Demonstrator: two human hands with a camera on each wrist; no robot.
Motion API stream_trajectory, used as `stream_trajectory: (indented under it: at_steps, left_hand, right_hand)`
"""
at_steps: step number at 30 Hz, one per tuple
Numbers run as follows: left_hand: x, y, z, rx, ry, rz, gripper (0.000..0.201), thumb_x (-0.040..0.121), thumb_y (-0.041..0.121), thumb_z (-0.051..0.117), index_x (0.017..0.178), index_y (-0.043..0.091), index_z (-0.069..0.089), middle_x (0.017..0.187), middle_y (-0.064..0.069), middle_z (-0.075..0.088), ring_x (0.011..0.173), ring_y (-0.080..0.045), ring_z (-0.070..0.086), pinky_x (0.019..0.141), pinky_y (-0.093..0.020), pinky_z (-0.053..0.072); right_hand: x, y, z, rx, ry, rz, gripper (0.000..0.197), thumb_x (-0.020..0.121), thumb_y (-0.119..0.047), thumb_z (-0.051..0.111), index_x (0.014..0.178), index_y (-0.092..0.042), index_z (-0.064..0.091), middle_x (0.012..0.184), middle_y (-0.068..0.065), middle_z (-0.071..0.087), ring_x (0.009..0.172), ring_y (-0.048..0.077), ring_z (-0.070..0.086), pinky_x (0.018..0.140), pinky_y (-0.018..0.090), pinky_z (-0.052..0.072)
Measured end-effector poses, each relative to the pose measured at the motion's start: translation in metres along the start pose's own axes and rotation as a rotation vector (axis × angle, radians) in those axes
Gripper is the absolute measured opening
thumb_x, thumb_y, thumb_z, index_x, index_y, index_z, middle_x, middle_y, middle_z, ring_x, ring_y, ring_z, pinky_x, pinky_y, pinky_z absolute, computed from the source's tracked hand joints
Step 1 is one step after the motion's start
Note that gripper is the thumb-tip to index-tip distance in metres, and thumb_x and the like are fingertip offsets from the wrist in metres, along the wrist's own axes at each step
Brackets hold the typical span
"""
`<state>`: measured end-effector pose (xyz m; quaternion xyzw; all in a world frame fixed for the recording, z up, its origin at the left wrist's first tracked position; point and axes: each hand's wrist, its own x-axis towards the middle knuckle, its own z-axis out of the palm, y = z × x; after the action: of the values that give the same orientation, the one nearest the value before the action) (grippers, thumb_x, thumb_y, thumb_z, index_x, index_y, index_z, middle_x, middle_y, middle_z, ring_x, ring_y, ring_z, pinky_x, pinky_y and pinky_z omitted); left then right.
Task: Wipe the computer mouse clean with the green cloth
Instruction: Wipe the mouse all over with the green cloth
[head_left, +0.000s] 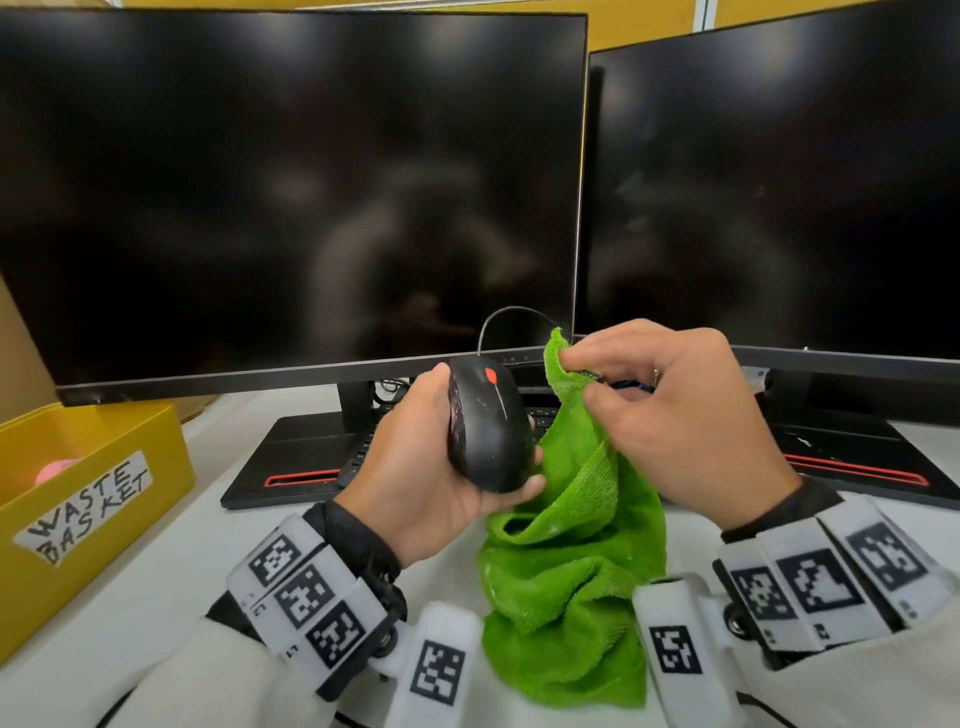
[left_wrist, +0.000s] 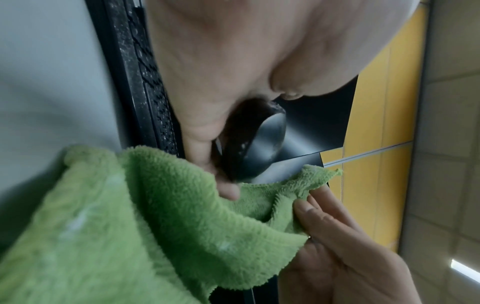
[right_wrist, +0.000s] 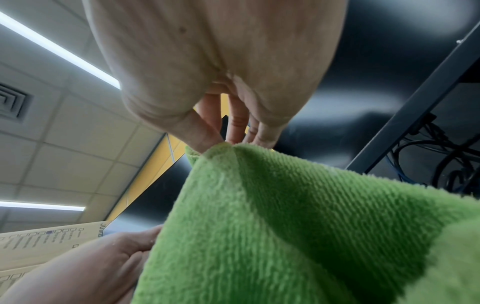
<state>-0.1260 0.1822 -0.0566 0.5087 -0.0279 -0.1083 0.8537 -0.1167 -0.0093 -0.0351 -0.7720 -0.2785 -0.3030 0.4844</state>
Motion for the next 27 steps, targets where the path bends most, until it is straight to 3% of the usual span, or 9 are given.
stream_trajectory:
  at_steps: [3, 8, 12, 16, 18, 22, 27]
  left_hand:
    - [0.000, 0.003, -0.002, -0.001, 0.036, 0.003, 0.040, 0.103, 0.041, 0.044, 0.124, 0.012, 0.061, 0.115, -0.021, 0.059, 0.092, -0.040, 0.067, 0.074, -0.047, 0.064]
    - [-0.001, 0.002, 0.002, 0.033, 0.090, 0.088, 0.030, 0.097, 0.043, 0.065, 0.103, 0.015, 0.073, 0.097, -0.012, 0.067, 0.071, -0.027, 0.065, 0.059, -0.030, 0.058]
    - [-0.002, -0.001, 0.003, 0.131, 0.056, 0.096, 0.045, 0.080, 0.050, 0.075, 0.105, 0.012, 0.073, 0.100, -0.014, 0.062, 0.064, -0.020, 0.062, 0.050, -0.024, 0.053]
    - [-0.004, -0.003, 0.006, 0.201, 0.042, 0.105, 0.063, 0.070, 0.056, 0.076, 0.116, 0.014, 0.064, 0.091, -0.010, 0.064, 0.053, -0.015, 0.061, 0.041, -0.020, 0.047]
    - [-0.005, -0.003, 0.007, 0.231, 0.051, 0.126, 0.066, 0.073, 0.057, 0.075, 0.122, 0.014, 0.059, 0.095, -0.010, 0.069, 0.052, -0.016, 0.061, 0.037, -0.020, 0.044]
    - [-0.008, -0.001, 0.007, 0.287, 0.084, 0.162, 0.042, 0.096, 0.050, 0.065, 0.123, 0.020, 0.057, 0.096, -0.010, 0.077, 0.057, -0.022, 0.068, 0.041, -0.024, 0.049]
    - [-0.009, -0.004, 0.010, 0.362, 0.116, 0.170, 0.024, 0.107, 0.045, 0.052, 0.119, 0.028, 0.065, 0.096, -0.003, 0.075, 0.077, -0.022, 0.074, 0.051, -0.034, 0.058]
  right_hand:
    - [0.000, -0.002, -0.002, -0.006, 0.001, -0.007, 0.038, 0.080, 0.004, 0.069, 0.092, -0.031, 0.079, 0.100, -0.012, 0.073, 0.088, 0.008, 0.071, 0.070, 0.020, 0.055]
    - [-0.002, -0.006, -0.003, -0.002, -0.007, -0.012, 0.041, 0.081, 0.003, 0.069, 0.089, -0.037, 0.077, 0.100, -0.012, 0.073, 0.087, 0.009, 0.070, 0.071, 0.023, 0.058]
    - [-0.002, -0.007, -0.003, 0.013, -0.001, -0.018, 0.042, 0.081, 0.003, 0.070, 0.089, -0.037, 0.076, 0.099, -0.011, 0.073, 0.085, 0.009, 0.071, 0.070, 0.021, 0.056]
    - [-0.002, -0.007, -0.001, 0.024, -0.005, -0.015, 0.044, 0.081, 0.002, 0.069, 0.088, -0.041, 0.075, 0.097, -0.010, 0.074, 0.087, 0.012, 0.071, 0.073, 0.026, 0.059]
    - [-0.002, -0.008, -0.001, 0.035, -0.010, -0.006, 0.042, 0.081, 0.002, 0.069, 0.089, -0.038, 0.077, 0.095, -0.010, 0.074, 0.087, 0.012, 0.071, 0.073, 0.028, 0.059]
    - [-0.002, -0.010, 0.002, 0.079, -0.030, 0.014, 0.031, 0.082, -0.002, 0.073, 0.092, -0.031, 0.080, 0.093, -0.008, 0.074, 0.083, 0.013, 0.071, 0.071, 0.026, 0.057]
    - [-0.002, -0.010, 0.012, 0.000, -0.066, 0.027, 0.020, 0.083, -0.013, 0.076, 0.094, -0.028, 0.082, 0.090, -0.010, 0.069, 0.074, 0.007, 0.067, 0.064, 0.015, 0.047]
